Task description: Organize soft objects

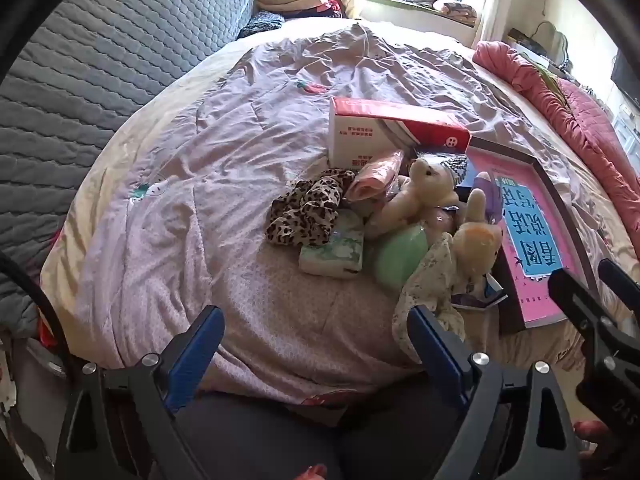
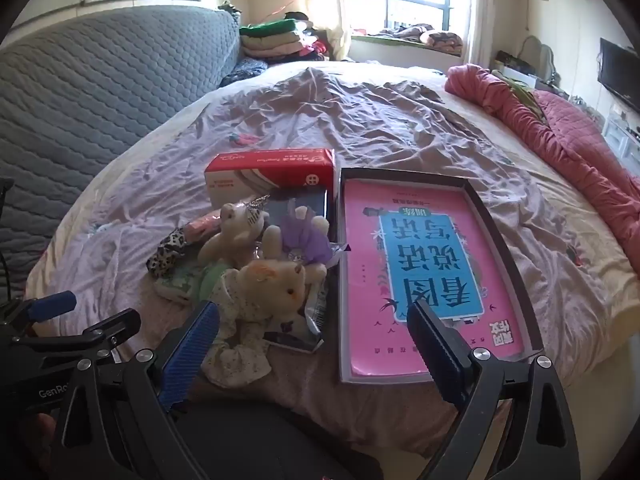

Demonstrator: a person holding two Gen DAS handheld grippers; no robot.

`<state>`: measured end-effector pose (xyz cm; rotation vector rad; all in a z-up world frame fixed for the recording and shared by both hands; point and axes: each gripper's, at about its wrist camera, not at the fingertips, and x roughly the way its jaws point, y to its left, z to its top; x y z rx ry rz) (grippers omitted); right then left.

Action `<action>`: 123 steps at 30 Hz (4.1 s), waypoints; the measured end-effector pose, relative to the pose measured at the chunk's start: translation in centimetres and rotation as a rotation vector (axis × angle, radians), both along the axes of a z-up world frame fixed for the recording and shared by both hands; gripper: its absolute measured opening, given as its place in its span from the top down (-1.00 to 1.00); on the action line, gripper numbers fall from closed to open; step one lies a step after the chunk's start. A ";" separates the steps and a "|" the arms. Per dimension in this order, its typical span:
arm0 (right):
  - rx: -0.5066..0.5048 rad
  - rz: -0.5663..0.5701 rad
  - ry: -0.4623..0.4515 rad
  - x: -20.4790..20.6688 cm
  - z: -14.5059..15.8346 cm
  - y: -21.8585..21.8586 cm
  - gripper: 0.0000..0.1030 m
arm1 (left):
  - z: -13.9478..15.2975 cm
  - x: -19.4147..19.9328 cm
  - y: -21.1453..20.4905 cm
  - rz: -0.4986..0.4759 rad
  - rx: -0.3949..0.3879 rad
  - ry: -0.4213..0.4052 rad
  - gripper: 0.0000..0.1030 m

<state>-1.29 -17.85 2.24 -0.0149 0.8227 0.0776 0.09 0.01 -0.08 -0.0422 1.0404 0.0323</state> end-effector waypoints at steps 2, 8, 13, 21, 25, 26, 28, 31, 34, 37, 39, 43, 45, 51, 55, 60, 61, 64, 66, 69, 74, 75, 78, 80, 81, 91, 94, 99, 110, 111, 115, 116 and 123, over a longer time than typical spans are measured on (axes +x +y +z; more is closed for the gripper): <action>-0.006 -0.002 0.003 0.1 -0.1 0.5 -0.85 | 0.0 0.1 0.1 -0.002 0.001 -0.001 -0.80; 0.049 0.001 0.009 -0.2 0.1 -0.4 -0.85 | 0.3 0.1 0.6 0.001 -0.010 -0.019 -0.80; 0.037 -0.004 -0.003 -0.4 0.3 -0.3 -0.85 | 0.7 -0.5 0.0 0.006 0.011 -0.025 -0.80; 0.036 -0.010 -0.007 -0.6 0.6 -0.4 -0.85 | 0.9 -0.8 -0.6 0.001 0.013 -0.031 -0.80; 0.031 -0.013 -0.008 -0.5 0.6 -0.4 -0.85 | 1.2 -1.0 -0.7 0.004 0.014 -0.039 -0.80; 0.032 -0.015 -0.009 -0.6 0.6 -0.5 -0.85 | 1.2 -1.0 -0.8 0.003 0.015 -0.041 -0.80; 0.032 -0.017 -0.008 -0.6 0.7 -0.5 -0.85 | 1.2 -0.8 -0.6 0.005 0.014 -0.037 -0.80; 0.032 -0.017 -0.008 -0.6 0.7 -0.5 -0.85 | 1.2 -0.8 -0.5 0.006 0.014 -0.036 -0.80; 0.033 -0.013 0.000 -0.6 0.6 -0.5 -0.85 | 1.1 -0.9 -0.5 0.007 0.015 -0.037 -0.80; 0.033 -0.015 0.003 -0.5 0.5 -0.6 -0.85 | 1.1 -0.9 -0.4 0.008 0.016 -0.039 -0.80; 0.033 -0.019 0.002 -0.6 0.5 -0.7 -0.85 | 1.1 -0.9 -0.4 0.006 0.017 -0.038 -0.80; 0.036 -0.018 0.002 -0.5 0.4 -0.6 -0.85 | 1.1 -0.9 -0.3 0.007 0.016 -0.038 -0.80; 0.036 -0.019 0.004 -0.5 0.4 -0.6 -0.85 | 1.1 -0.9 -0.3 0.005 0.016 -0.038 -0.80; 0.037 -0.019 0.001 -0.6 0.4 -0.7 -0.85 | 1.0 -1.0 -0.3 0.003 0.013 -0.040 -0.80; 0.037 -0.018 0.001 -0.5 0.5 -0.7 -0.85 | 0.9 -1.1 -0.3 0.002 0.012 -0.038 -0.80; 0.038 -0.020 0.002 -0.5 0.5 -0.7 -0.85 | 0.9 -1.2 -0.3 0.002 0.011 -0.038 -0.80; 0.041 -0.019 0.002 -0.6 0.5 -0.7 -0.85 | 0.9 -1.1 -0.3 0.001 0.012 -0.037 -0.80; 0.041 -0.019 0.002 -0.5 0.5 -0.7 -0.85 | 0.9 -1.1 -0.3 0.002 0.012 -0.038 -0.80; 0.041 -0.020 0.002 -0.5 0.5 -0.7 -0.85 | 0.9 -1.1 -0.4 0.003 0.012 -0.038 -0.80; 0.043 -0.021 0.003 -0.5 0.5 -0.8 -0.85 | 0.9 -1.1 -0.4 0.002 0.012 -0.039 -0.80; 0.047 -0.019 0.007 -0.5 0.3 -0.8 -0.85 | 0.6 -1.2 -0.5 0.002 0.003 -0.033 -0.80; 0.050 -0.018 0.009 -0.4 0.3 -0.8 -0.85 | 0.6 -1.2 -0.5 0.003 -0.001 -0.032 -0.80; 0.057 -0.017 0.015 -0.2 0.0 -0.8 -0.85 | 0.3 -1.0 -0.3 0.012 -0.019 -0.022 -0.80; 0.065 -0.017 0.021 0.0 -0.3 -0.8 -0.85 | 0.0 -0.7 0.2 0.020 -0.039 -0.008 -0.80; 0.069 -0.017 0.026 0.2 -0.5 -0.8 -0.85 | -0.1 -0.6 0.4 0.025 -0.045 -0.001 -0.80; 0.097 -0.012 0.061 1.4 -1.8 -0.9 -0.85 | -1.8 0.9 3.2 0.083 -0.110 0.054 -0.80; 0.098 -0.013 0.065 1.9 -2.0 -0.9 -0.85 | -2.2 1.4 4.2 0.106 -0.116 0.058 -0.80; 0.110 -0.022 0.077 3.1 -2.6 -1.1 -0.85 | -2.6 2.9 5.4 0.132 -0.141 0.055 -0.80; 0.153 -0.047 0.107 6.8 -4.1 -1.0 -0.85 | -3.1 7.0 4.7 0.098 -0.129 0.030 -0.78; 0.159 -0.047 0.114 7.1 -4.4 -0.8 -0.85 | -3.2 7.3 4.7 0.096 -0.128 0.032 -0.76; 0.188 -0.039 0.125 7.9 -4.8 -0.2 -0.85 | -3.9 8.5 4.7 0.087 -0.123 0.035 -0.73; 0.194 -0.038 0.125 8.2 -4.9 -0.1 -0.85 | -4.1 8.7 4.6 0.083 -0.121 0.036 -0.73; 0.225 -0.051 0.140 9.8 -5.6 0.2 -0.78 | -5.1 10.4 4.7 0.076 -0.130 0.047 -0.65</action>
